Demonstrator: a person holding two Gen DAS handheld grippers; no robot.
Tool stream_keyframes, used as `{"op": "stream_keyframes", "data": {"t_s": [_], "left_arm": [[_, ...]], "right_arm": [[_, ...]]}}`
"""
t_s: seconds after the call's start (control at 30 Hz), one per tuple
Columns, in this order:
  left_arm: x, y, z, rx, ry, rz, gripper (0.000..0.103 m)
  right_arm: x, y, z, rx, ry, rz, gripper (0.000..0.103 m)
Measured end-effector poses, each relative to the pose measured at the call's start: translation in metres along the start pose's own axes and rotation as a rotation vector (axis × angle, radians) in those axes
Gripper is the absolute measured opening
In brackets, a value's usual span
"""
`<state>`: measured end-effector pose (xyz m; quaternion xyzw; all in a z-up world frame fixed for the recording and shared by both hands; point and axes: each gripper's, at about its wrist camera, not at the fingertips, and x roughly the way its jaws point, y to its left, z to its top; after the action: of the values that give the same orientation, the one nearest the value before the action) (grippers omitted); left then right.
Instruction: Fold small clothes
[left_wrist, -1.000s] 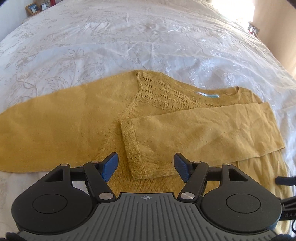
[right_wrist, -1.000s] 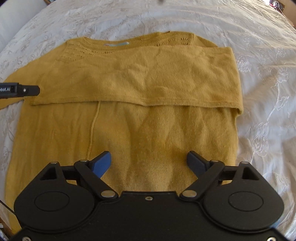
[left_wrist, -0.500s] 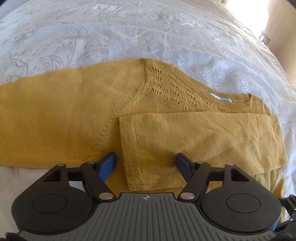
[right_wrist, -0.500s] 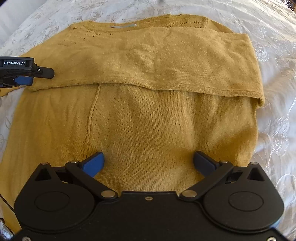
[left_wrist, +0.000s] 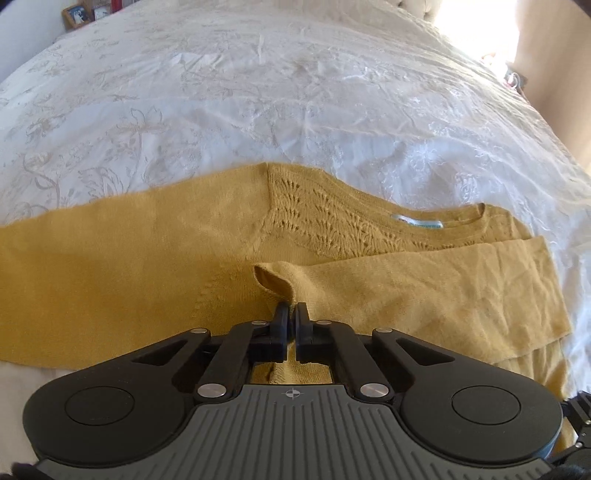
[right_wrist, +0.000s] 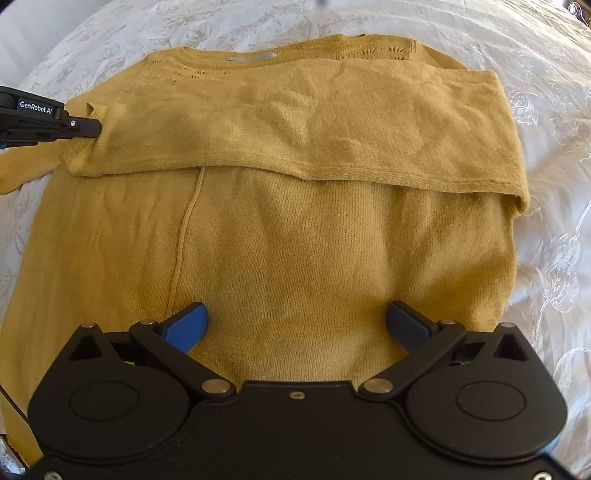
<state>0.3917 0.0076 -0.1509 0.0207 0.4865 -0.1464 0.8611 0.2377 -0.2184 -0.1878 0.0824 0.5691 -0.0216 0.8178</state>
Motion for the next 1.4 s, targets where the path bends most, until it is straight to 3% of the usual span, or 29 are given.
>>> {"op": "stream_keyframes", "data": {"t_s": [0.13,0.27,0.43,0.53,0.57,0.63,0.73,0.9,0.97,1.07,1.17,1.23,1.3,1.37,1.4], "left_arm": [[-0.030,0.005,0.009,0.043,-0.104,0.099,0.004],[-0.018,0.026,0.010,0.048,-0.051,0.170,0.004],[0.002,0.040,0.006,0.008,0.016,0.127,0.006],[0.008,0.040,0.001,0.005,0.049,0.118,0.008],[0.009,0.040,-0.001,0.001,0.058,0.117,0.016],[0.008,0.041,-0.006,-0.009,0.065,0.114,0.027],[0.004,0.041,-0.010,-0.009,0.063,0.126,0.027],[-0.009,0.039,-0.012,-0.001,0.039,0.134,0.031],[-0.015,0.038,-0.011,0.003,0.027,0.129,0.032],[-0.021,0.033,-0.010,0.011,0.007,0.114,0.033],[-0.019,0.028,-0.011,0.024,0.020,0.076,0.043],[-0.015,0.025,-0.013,0.030,0.036,0.058,0.044],[-0.010,0.023,-0.016,0.027,0.056,0.053,0.044],[-0.004,0.024,-0.021,0.016,0.093,0.032,0.049],[0.001,0.025,-0.024,0.010,0.119,0.025,0.052]], "right_arm": [[-0.019,0.000,0.005,-0.009,-0.028,-0.014,0.100],[-0.051,-0.019,0.013,0.065,-0.139,0.000,0.099],[-0.066,-0.066,0.040,0.184,-0.218,-0.027,0.098],[-0.056,-0.095,0.062,0.241,-0.214,-0.038,0.074],[-0.051,-0.102,0.069,0.253,-0.207,-0.048,0.068],[-0.040,-0.112,0.084,0.257,-0.206,-0.070,0.068],[-0.024,-0.119,0.105,0.241,-0.193,-0.088,0.066],[0.005,-0.129,0.130,0.258,-0.117,-0.056,0.050],[0.010,-0.133,0.135,0.242,-0.098,-0.033,0.009],[0.013,-0.140,0.142,0.212,-0.071,-0.101,0.008],[0.017,-0.146,0.142,0.229,-0.063,-0.114,0.007],[0.016,-0.150,0.141,0.273,-0.071,-0.087,0.010],[0.007,-0.155,0.140,0.327,-0.116,-0.066,0.020],[-0.006,-0.157,0.136,0.349,-0.159,-0.071,0.043],[-0.013,-0.156,0.133,0.351,-0.178,-0.057,0.050]]}}
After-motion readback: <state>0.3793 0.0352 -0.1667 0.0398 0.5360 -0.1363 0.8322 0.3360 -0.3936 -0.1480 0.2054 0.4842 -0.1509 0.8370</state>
